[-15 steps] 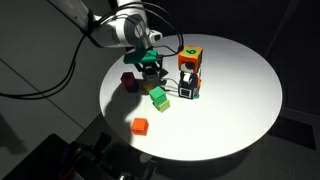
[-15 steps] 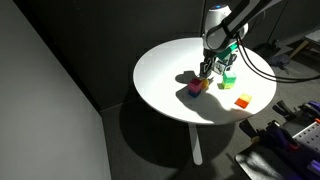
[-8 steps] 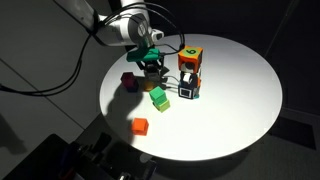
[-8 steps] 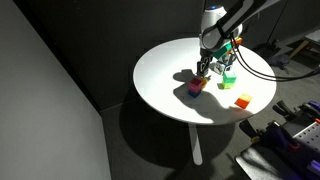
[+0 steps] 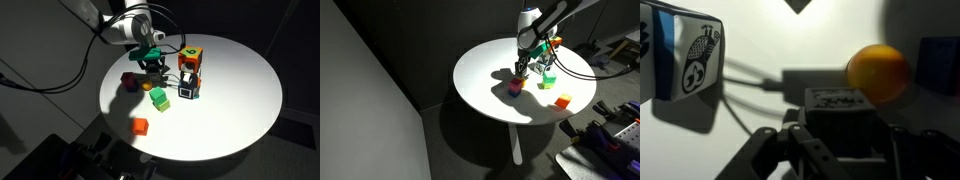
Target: Remove the grey block from on top of the orange block and put it on the table
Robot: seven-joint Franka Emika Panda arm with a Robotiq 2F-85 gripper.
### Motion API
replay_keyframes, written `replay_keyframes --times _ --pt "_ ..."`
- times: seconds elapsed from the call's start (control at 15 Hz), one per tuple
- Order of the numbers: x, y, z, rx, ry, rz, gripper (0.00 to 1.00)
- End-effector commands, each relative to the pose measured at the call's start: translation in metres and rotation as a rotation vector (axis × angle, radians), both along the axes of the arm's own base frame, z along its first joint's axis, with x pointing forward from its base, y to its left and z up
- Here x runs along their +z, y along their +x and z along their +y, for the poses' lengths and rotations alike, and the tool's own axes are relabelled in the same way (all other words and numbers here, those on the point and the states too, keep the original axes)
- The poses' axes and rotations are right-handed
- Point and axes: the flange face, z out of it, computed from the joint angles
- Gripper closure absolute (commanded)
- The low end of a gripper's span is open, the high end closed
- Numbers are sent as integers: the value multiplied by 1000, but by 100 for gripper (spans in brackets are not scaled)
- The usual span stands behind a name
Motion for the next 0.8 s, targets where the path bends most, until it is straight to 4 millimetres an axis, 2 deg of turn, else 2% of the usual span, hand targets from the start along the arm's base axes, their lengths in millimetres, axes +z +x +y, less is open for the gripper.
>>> replay_keyframes --times 0.0,0.4,0.73 --pt "-10 11 -1 -6 10 45 70" --pt "-20 5 -4 -19 -30 168 70" --pt "-27 -2 -9 -25 -48 193 70"
